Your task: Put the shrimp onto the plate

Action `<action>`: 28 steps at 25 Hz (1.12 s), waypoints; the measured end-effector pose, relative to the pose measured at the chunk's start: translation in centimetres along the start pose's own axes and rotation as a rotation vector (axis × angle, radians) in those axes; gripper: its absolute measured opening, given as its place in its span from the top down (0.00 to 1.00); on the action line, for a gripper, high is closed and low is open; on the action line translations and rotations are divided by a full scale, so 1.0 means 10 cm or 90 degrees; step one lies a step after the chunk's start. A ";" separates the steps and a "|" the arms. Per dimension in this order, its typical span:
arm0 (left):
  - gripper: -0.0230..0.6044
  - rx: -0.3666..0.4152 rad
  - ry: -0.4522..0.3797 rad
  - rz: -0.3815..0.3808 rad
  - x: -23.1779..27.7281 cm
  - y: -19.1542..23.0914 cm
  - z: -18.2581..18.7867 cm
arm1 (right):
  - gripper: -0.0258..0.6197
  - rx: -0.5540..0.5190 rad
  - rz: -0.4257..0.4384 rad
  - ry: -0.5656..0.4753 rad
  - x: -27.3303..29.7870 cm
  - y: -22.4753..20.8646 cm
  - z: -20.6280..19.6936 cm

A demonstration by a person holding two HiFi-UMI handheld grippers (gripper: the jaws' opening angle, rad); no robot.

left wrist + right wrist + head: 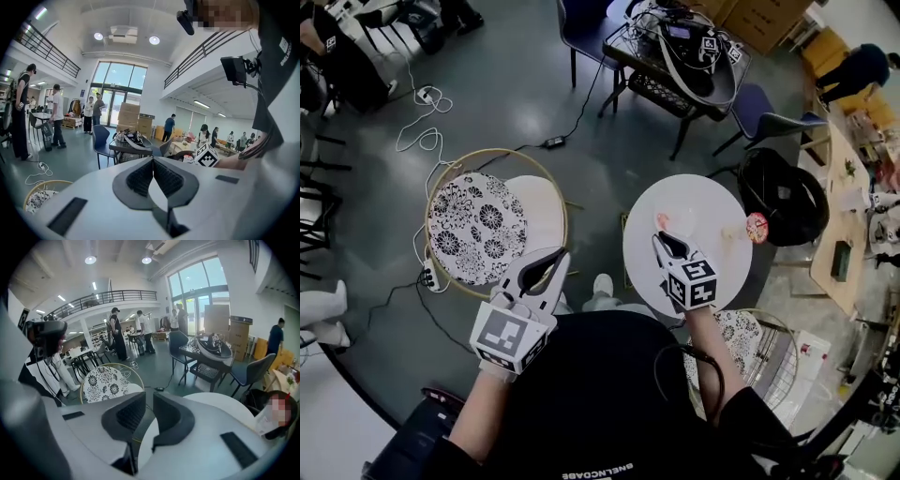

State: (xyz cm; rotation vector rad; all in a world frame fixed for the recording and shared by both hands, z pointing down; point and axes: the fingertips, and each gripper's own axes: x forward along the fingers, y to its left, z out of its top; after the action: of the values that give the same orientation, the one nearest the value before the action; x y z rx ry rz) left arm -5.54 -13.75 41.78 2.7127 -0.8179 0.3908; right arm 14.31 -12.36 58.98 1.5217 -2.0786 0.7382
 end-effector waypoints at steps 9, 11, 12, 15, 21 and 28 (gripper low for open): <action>0.96 0.002 -0.003 -0.085 0.11 -0.04 0.11 | 0.88 0.001 -0.025 -0.128 -0.59 0.39 0.73; 0.96 0.001 -0.004 -0.104 0.17 -0.07 0.15 | 0.88 0.005 -0.033 -0.159 -0.74 0.44 0.88; 0.96 0.000 -0.006 -0.113 0.19 -0.09 0.17 | 0.88 0.004 -0.035 -0.173 -0.81 0.47 0.94; 0.96 0.002 -0.012 -0.141 0.28 -0.15 0.24 | 0.89 -0.010 -0.031 -0.201 -1.00 0.58 1.09; 0.96 0.021 -0.015 -0.192 0.43 -0.30 0.32 | 0.89 -0.043 -0.043 -0.229 -1.28 0.69 1.20; 0.96 0.043 -0.005 -0.232 0.58 -0.47 0.38 | 0.89 -0.063 -0.049 -0.288 -1.57 0.77 1.34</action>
State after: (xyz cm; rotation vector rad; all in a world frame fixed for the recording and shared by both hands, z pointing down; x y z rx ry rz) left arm 2.42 -14.18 39.27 2.8460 -0.3030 0.3298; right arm 10.71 -8.05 37.67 1.8294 -2.3113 0.2698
